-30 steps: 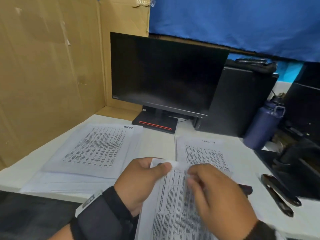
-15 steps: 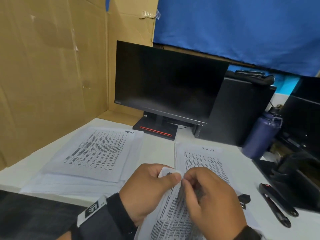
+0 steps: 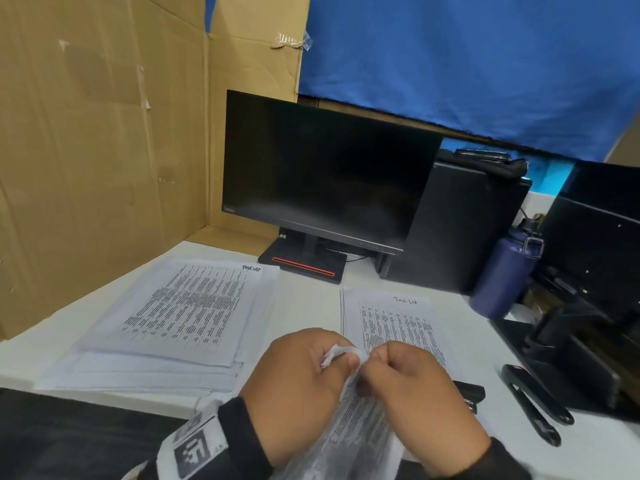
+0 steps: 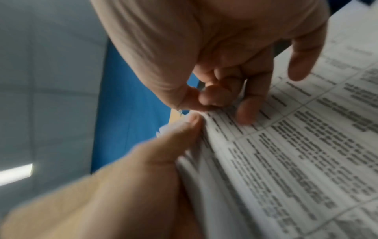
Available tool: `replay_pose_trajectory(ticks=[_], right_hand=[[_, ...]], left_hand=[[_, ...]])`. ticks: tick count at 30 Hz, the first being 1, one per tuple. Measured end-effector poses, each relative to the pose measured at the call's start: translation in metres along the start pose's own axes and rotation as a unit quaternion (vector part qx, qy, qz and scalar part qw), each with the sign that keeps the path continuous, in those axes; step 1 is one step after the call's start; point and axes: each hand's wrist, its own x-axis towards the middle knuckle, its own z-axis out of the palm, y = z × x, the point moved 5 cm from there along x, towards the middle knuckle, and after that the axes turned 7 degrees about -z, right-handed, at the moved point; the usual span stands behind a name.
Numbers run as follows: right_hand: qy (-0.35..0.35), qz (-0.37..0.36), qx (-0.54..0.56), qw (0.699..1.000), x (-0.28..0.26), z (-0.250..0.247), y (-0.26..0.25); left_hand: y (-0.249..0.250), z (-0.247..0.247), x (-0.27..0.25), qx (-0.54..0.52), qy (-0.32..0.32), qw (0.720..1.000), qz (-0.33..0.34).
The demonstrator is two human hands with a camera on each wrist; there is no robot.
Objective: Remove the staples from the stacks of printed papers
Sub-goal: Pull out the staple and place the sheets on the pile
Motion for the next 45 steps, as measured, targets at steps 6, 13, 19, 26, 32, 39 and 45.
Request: replay_pose_trajectory(ticks=[6,13,19,26,32,39,45], right_hand=[[-0.054,0.077,0.150,0.984,-0.005,0.004,0.000],[-0.102,-0.026,0.067,0.992,-0.021,0.002,0.004],[-0.225,0.041,-0.135,0.964,-0.033,0.027,0.067],[-0.338,0.108,-0.109,0.928,-0.055,0.108,0.146],[-0.350,0.108,-0.321,0.873,-0.024,0.138,0.209],[-0.386,0.141,-0.356,0.839,-0.018,0.153,0.255],[-0.360,0.147,-0.319,0.864,-0.018,0.123,0.231]], left_hand=[[0.005,-0.008,0.000,-0.012,-0.004,1.000,-0.006],[-0.003,-0.060,0.020,-0.080,0.079,0.991,-0.080],[0.002,-0.121,0.020,-0.222,0.187,0.950,-0.113],[0.001,-0.135,0.021,-0.300,0.205,0.928,-0.078],[-0.005,-0.138,0.018,-0.295,0.191,0.933,-0.076],[-0.018,-0.148,0.028,-0.354,0.153,0.921,-0.053],[-0.025,-0.140,0.036,-0.349,0.134,0.925,-0.073]])
